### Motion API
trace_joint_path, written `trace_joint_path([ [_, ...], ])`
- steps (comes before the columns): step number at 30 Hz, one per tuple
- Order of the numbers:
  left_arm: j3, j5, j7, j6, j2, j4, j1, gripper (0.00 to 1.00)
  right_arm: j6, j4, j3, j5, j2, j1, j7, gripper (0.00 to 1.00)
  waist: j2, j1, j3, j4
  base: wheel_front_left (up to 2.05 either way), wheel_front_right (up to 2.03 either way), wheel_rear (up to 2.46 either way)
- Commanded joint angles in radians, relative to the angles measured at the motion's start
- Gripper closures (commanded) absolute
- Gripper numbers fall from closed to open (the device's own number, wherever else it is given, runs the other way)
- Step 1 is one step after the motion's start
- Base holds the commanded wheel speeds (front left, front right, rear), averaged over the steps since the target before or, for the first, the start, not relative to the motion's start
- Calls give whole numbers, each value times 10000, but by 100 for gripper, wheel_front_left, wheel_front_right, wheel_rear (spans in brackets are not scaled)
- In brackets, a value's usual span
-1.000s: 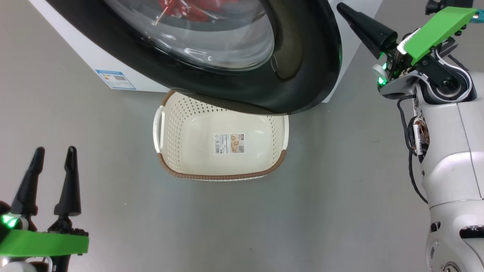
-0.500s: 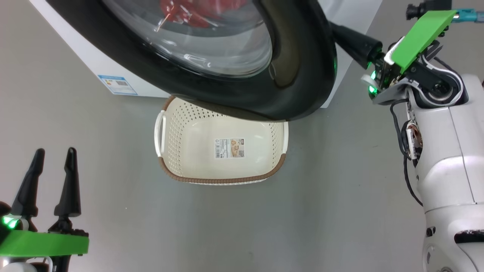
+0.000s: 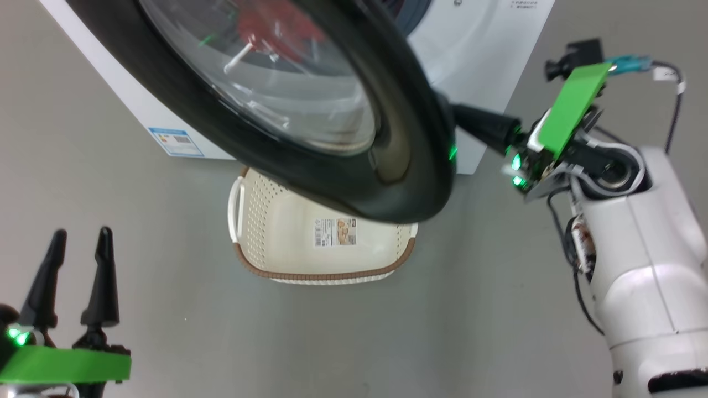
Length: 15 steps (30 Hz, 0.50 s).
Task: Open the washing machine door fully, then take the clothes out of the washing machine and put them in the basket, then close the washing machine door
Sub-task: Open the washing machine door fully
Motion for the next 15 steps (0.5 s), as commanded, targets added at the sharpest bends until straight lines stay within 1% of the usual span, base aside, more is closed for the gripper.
trace_joint_path([
  [1,448,94,-82,-29,263,-133,29,0,17,-466,390,238,305,144,132,100,0,0,-177,47,0,0,0],
  [8,473,215,-82,-29,117,-3,280,0,17,-936,1136,804,306,872,233,100,0,0,-663,265,0,0,0],
  [15,498,313,-82,-29,-29,82,522,0,17,-966,1580,1186,307,1410,289,100,0,0,-1060,563,0,0,0],
])
